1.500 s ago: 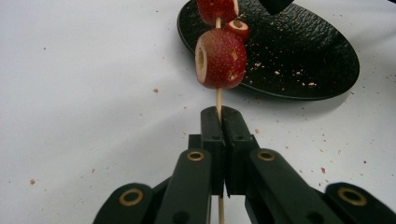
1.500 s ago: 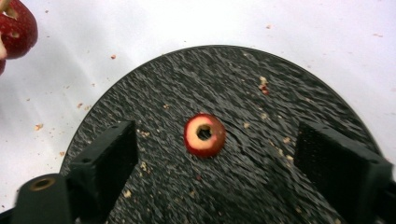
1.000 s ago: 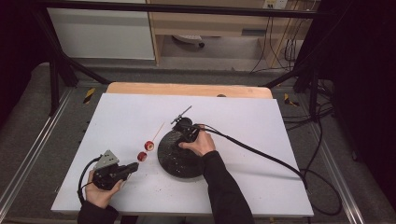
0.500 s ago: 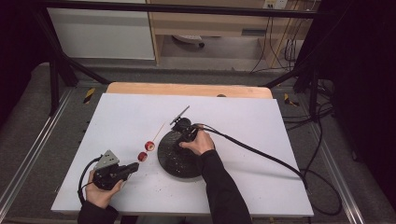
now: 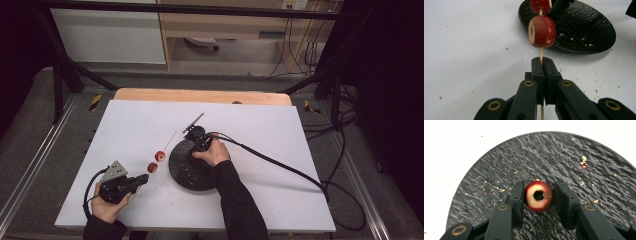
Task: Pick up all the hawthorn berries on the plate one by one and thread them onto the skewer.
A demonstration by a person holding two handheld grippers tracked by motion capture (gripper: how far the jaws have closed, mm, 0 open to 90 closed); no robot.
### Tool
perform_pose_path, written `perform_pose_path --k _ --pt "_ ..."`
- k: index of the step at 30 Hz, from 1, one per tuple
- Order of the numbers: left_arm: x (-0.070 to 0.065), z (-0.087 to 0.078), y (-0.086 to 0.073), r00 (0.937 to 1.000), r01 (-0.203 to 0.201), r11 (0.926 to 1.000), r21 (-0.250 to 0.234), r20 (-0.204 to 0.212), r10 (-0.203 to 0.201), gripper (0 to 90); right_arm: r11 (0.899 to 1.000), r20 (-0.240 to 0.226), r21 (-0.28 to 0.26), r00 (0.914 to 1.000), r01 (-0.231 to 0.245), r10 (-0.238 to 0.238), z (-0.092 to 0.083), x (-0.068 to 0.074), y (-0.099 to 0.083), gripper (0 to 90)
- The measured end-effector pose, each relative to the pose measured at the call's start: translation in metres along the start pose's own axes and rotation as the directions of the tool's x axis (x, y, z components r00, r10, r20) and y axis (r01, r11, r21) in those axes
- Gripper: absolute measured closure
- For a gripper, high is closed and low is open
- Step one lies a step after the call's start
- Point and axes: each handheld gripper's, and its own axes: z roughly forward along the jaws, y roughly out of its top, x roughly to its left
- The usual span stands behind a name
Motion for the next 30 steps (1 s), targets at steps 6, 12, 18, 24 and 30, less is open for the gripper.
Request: perform_pose_path --k 6,12,18,24,30 --pt "-0.001 -0.001 0.001 1.0 -0.002 1.0 -0.005 0.0 0.002 88.3 0.999 0.007 -0.024 0.9995 -0.03 0.03 -0.013 0.002 -0.002 62.8" --pt "-0.004 0.0 0.001 0.9999 -0.01 0.9999 -0.005 0.002 0.01 88.3 0.997 -0.001 -0.059 0.9985 -0.054 0.054 -0.029 0.003 -0.01 62.9" --pt "-0.006 0.001 0.002 0.9999 -0.013 0.9999 -0.001 0.005 0.013 88.3 0.988 -0.013 -0.118 0.9953 -0.097 0.096 -0.043 0.0 -0.025 62.9" --pt "-0.009 0.003 0.002 0.9997 -0.022 0.9997 0.0 0.009 0.022 88.3 0.976 -0.035 -0.176 0.9917 -0.128 0.124 -0.053 -0.001 -0.04 63.0" --pt "-0.012 0.004 0.003 0.9996 -0.024 0.9997 -0.001 0.015 0.024 88.3 0.955 -0.055 -0.253 0.9874 -0.157 0.148 -0.063 -0.002 -0.057 63.0"
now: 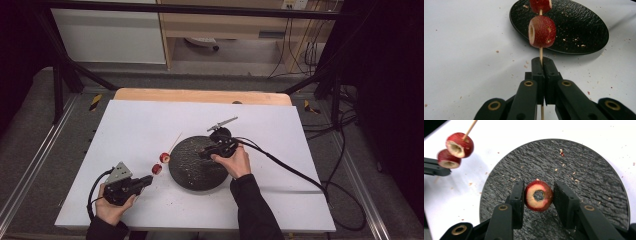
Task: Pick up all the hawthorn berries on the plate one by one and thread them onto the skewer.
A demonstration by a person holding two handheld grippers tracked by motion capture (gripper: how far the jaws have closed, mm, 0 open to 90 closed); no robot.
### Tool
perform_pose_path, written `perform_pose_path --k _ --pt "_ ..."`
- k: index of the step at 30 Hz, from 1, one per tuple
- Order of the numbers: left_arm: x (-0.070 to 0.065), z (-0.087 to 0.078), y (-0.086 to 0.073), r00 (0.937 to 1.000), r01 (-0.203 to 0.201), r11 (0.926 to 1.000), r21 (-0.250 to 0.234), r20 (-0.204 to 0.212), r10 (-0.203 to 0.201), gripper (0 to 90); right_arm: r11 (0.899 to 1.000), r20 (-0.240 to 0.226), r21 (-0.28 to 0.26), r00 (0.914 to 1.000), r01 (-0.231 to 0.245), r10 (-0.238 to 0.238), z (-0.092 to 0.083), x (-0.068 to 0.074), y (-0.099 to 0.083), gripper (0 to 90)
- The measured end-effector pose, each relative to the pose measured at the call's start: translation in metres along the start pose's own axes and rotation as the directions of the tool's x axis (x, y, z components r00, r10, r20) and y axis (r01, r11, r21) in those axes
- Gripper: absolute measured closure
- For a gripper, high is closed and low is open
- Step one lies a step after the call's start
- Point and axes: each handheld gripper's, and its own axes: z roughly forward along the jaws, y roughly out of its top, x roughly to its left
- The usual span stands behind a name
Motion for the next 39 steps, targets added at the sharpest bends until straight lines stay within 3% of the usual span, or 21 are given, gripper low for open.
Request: perform_pose_path --k 8,12,15,23,27,34,38,39 --pt "-0.005 0.002 0.001 0.9999 -0.01 0.9999 -0.007 0.006 0.01 88.3 0.993 -0.035 -0.109 0.9981 -0.054 0.05 -0.016 -0.005 -0.027 63.0" --pt "-0.009 0.004 0.002 0.9999 -0.014 0.9999 -0.009 0.007 0.014 88.3 0.981 -0.046 -0.175 0.996 -0.084 0.077 -0.023 -0.007 -0.037 63.1" --pt "-0.014 0.007 0.003 0.9998 -0.016 0.9998 -0.012 0.008 0.016 88.3 0.965 -0.063 -0.233 0.992 -0.121 0.109 -0.028 -0.009 -0.045 63.1" --pt "-0.026 0.017 0.009 0.9998 -0.019 0.9998 -0.007 0.01 0.019 88.3 0.897 -0.118 -0.374 0.9715 -0.235 0.206 -0.035 -0.017 -0.066 63.1" --pt "-0.032 0.023 0.013 0.9997 -0.023 0.9997 -0.009 0.01 0.023 88.3 0.864 -0.138 -0.427 0.9635 -0.267 0.229 -0.033 -0.019 -0.076 63.1" --pt "-0.04 0.031 0.021 0.9997 -0.021 0.9995 -0.022 0.013 0.021 88.3 0.793 -0.18 -0.516 0.9463 -0.323 0.269 -0.032 -0.02 -0.086 63.1" --pt "-0.044 0.035 0.025 0.9998 -0.018 0.9993 -0.034 0.009 0.018 88.3 0.762 -0.191 -0.546 0.9377 -0.347 0.29 -0.03 -0.018 -0.089 63.1" --pt "-0.044 0.035 0.026 0.9998 -0.019 0.9993 -0.034 0.011 0.019 88.3 0.749 -0.196 -0.561 0.9353 -0.353 0.294 -0.03 -0.018 -0.09 63.2"
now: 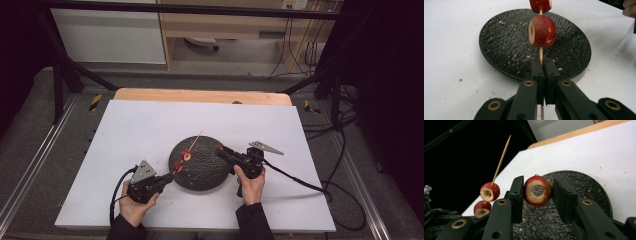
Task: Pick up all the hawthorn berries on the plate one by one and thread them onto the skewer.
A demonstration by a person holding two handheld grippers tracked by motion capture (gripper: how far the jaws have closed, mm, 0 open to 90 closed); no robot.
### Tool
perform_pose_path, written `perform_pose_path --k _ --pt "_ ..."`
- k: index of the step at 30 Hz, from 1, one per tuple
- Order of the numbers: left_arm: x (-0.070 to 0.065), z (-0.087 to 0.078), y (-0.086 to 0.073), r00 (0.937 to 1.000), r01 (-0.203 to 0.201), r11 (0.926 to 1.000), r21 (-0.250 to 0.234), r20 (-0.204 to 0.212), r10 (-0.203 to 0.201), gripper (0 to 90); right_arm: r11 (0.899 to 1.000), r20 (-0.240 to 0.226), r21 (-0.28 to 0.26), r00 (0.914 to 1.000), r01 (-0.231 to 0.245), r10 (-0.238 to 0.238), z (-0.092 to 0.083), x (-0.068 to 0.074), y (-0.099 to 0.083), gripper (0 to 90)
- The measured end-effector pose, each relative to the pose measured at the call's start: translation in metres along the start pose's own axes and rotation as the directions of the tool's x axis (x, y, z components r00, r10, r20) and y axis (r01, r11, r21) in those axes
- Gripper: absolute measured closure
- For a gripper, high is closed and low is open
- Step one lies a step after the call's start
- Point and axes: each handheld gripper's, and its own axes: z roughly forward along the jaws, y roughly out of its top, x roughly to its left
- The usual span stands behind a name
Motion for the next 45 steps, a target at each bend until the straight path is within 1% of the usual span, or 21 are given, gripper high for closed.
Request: perform_pose_path --k 4,8,10,11,15,16,20,21,22,26,29,37,45 --pt "-0.003 0.002 0.004 1.0 0.0 1.0 -0.007 0.0 0.0 88.3 0.999 0.0 -0.054 1.0 -0.008 0.008 -0.001 0.001 0.0 63.2" --pt "-0.005 0.005 0.009 1.0 0.0 0.9998 -0.018 0.001 0.0 88.3 0.993 0.0 -0.114 0.9998 -0.017 0.018 -0.002 0.002 0.003 63.2" --pt "-0.006 0.006 0.01 1.0 0.002 0.9998 -0.019 0.002 -0.002 88.3 0.991 -0.004 -0.129 0.9996 -0.028 0.027 -0.002 0.003 0.004 63.2" --pt "-0.007 0.007 0.01 1.0 0.004 0.9998 -0.022 0.003 -0.004 88.3 0.99 -0.003 -0.141 0.9997 -0.024 0.024 -0.002 0.002 0.005 63.2" --pt "-0.01 0.009 0.012 1.0 0.002 0.9996 -0.028 0.005 -0.002 88.3 0.984 -0.008 -0.175 0.9993 -0.036 0.035 -0.004 0.003 0.009 63.2" --pt "-0.011 0.009 0.013 1.0 0.0 0.9996 -0.029 0.005 0.0 88.3 0.981 -0.012 -0.191 0.999 -0.045 0.044 -0.004 0.003 0.011 63.2" --pt "-0.014 0.011 0.015 1.0 -0.003 0.9993 -0.036 0.01 0.003 88.2 0.973 -0.015 -0.224 0.9989 -0.047 0.045 -0.006 0.003 0.014 63.3" --pt "-0.015 0.012 0.015 0.9999 -0.004 0.9993 -0.037 0.011 0.004 88.3 0.972 -0.02 -0.227 0.9984 -0.055 0.052 -0.006 0.003 0.015 63.3" --pt "-0.016 0.013 0.016 0.9999 -0.005 0.9993 -0.036 0.011 0.005 88.3 0.97 -0.014 -0.237 0.9989 -0.047 0.045 -0.006 0.003 0.016 63.2" --pt "-0.02 0.015 0.016 0.9998 -0.007 0.9992 -0.038 0.016 0.008 88.3 0.964 -0.017 -0.262 0.9987 -0.051 0.049 -0.006 0.002 0.02 63.3" --pt "-0.023 0.017 0.017 0.9998 -0.015 0.9991 -0.04 0.015 0.015 88.3 0.957 -0.027 -0.28 0.9975 -0.07 0.065 -0.007 0.002 0.024 63.3" --pt "-0.031 0.023 0.019 0.9995 -0.021 0.999 -0.039 0.024 0.022 88.3 0.941 -0.014 -0.33 0.9976 -0.068 0.067 -0.007 -0.002 0.034 63.3" --pt "-0.041 0.03 0.022 0.999 -0.027 0.9989 -0.038 0.034 0.028 88.3 0.92 -0.009 -0.387 0.9976 -0.066 0.068 -0.006 -0.004 0.039 63.3"
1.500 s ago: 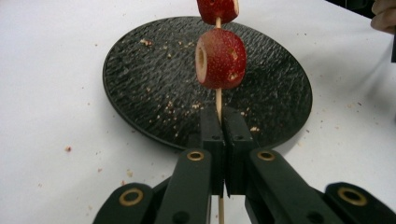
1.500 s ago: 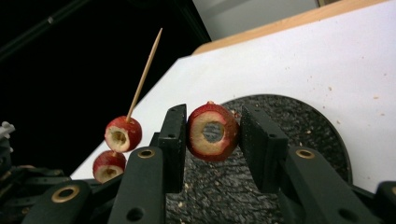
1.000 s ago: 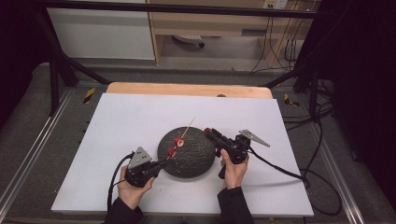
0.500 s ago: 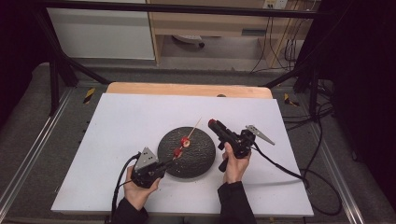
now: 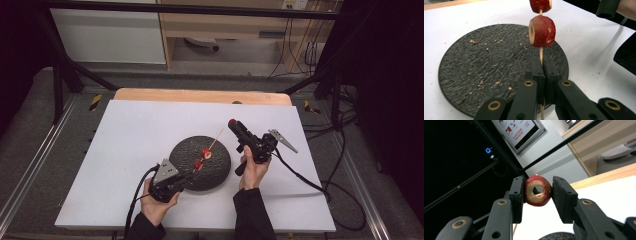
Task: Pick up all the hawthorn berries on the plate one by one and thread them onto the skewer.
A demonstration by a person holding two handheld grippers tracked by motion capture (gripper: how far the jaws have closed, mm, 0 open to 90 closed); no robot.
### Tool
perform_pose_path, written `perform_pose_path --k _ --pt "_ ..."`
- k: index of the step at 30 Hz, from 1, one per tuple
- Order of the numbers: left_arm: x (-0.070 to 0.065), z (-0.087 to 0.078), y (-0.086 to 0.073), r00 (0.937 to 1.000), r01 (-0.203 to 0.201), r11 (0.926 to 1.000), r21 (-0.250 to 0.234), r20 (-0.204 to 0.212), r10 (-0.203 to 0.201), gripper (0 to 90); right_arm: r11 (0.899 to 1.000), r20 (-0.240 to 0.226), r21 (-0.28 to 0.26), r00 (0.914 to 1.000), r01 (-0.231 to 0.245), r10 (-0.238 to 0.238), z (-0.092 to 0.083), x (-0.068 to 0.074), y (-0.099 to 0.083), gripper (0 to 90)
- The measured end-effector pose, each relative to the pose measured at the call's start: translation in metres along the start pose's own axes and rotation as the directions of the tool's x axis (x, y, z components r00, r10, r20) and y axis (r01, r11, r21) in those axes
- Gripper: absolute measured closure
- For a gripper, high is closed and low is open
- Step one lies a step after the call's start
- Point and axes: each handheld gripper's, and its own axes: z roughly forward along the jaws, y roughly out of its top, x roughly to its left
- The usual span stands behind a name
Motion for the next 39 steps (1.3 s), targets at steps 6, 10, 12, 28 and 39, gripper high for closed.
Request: perform_pose_path --k 6,10,12,28,39 --pt "-0.006 0.006 0.002 1.0 -0.008 1.0 0.005 0.005 0.008 88.3 1.0 0.004 -0.023 1.0 -0.005 0.005 0.002 -0.001 0.002 63.3" --pt "-0.008 0.008 0.002 0.9999 -0.009 0.9999 0.005 0.007 0.009 88.3 1.0 0.0 -0.03 1.0 -0.009 0.009 0.002 -0.001 0.002 63.3" --pt "-0.009 0.009 0.003 0.9999 -0.007 1.0 0.005 0.009 0.007 88.3 0.999 0.0 -0.033 0.9999 -0.011 0.011 0.002 0.0 0.001 63.3" --pt "-0.015 0.013 0.006 0.9998 0.022 0.9996 -0.019 -0.002 -0.022 88.3 0.999 -0.01 -0.028 0.9997 -0.025 0.025 0.002 0.001 -0.003 63.4" --pt "-0.024 0.023 0.014 0.9978 0.053 0.9976 -0.045 -0.038 -0.055 88.3 0.999 -0.015 -0.017 0.9993 -0.034 0.033 0.002 0.002 -0.011 63.4"
